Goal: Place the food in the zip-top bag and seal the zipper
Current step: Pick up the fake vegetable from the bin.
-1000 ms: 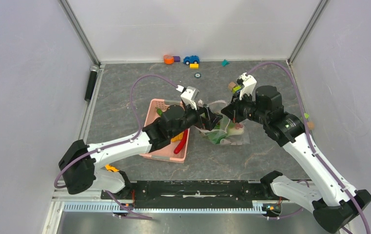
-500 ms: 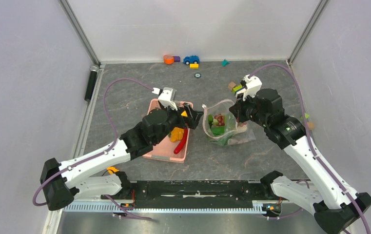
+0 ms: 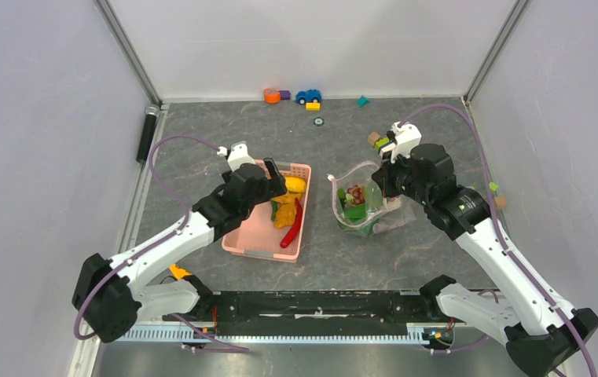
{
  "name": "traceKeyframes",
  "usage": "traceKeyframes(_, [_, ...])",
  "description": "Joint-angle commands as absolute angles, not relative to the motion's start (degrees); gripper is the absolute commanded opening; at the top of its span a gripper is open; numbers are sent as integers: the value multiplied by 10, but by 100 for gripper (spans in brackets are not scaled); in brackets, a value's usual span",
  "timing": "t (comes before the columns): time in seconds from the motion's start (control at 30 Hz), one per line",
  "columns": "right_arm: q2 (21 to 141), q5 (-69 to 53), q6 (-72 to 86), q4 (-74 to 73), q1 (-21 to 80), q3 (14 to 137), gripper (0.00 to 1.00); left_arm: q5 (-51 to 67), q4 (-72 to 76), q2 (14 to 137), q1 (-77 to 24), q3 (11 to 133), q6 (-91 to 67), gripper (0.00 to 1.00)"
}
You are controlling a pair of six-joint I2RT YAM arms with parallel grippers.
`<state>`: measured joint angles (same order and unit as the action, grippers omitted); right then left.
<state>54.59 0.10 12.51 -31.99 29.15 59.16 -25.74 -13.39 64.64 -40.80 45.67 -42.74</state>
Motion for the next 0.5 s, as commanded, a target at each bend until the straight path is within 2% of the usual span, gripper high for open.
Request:
traceKeyframes(0.0, [551,6,117,-311,293,592,0,-316,-126,686,-394,456,-484,96])
traceKeyframes(0.2, [549,14,113,-313,292,590,0,-339,-115,755,-373,477,-501,87])
traceKeyframes(0.47, [545,18,107,-317,293,586,0,-322,-101,827,-344,497,-520,79])
